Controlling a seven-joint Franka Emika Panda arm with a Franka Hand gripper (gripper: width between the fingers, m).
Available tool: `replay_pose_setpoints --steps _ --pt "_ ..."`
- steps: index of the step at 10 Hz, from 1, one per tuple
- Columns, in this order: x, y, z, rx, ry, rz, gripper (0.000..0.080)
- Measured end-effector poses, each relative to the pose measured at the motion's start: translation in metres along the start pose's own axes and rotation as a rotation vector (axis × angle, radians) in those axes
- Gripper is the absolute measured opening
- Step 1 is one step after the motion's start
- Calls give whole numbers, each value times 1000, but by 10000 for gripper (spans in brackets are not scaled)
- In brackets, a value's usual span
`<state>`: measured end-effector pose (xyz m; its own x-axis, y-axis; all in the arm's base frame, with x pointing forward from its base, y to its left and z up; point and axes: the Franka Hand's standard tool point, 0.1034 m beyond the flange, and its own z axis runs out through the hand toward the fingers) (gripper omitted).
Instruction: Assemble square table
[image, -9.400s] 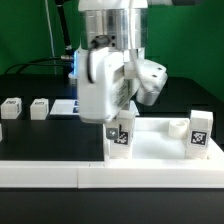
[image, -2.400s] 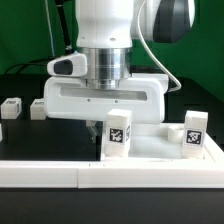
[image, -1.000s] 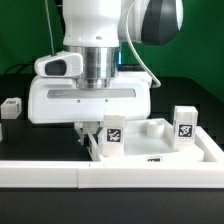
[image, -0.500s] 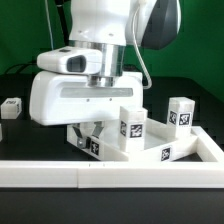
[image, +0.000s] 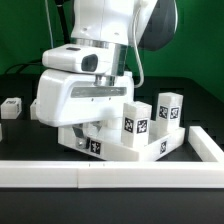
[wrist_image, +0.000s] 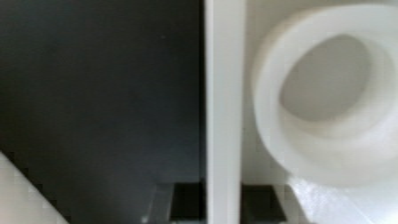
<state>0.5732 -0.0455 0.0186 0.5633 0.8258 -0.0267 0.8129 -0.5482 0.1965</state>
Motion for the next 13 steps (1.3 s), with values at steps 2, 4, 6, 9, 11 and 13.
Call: replay_pose_setpoints --steps 2,4,6,9,11,13 --pt "11 6 0 -35 -3 -348 78" --pt "30 9 -1 -62 -18 -669 78" --pt "25 10 1 -63 -35 -796 78" --pt "42 7 -3 -82 -58 -1294 75" --pt "55 1 -5 -47 -57 -1473 67" --pt "49 1 -4 -45 -72 -1564 67"
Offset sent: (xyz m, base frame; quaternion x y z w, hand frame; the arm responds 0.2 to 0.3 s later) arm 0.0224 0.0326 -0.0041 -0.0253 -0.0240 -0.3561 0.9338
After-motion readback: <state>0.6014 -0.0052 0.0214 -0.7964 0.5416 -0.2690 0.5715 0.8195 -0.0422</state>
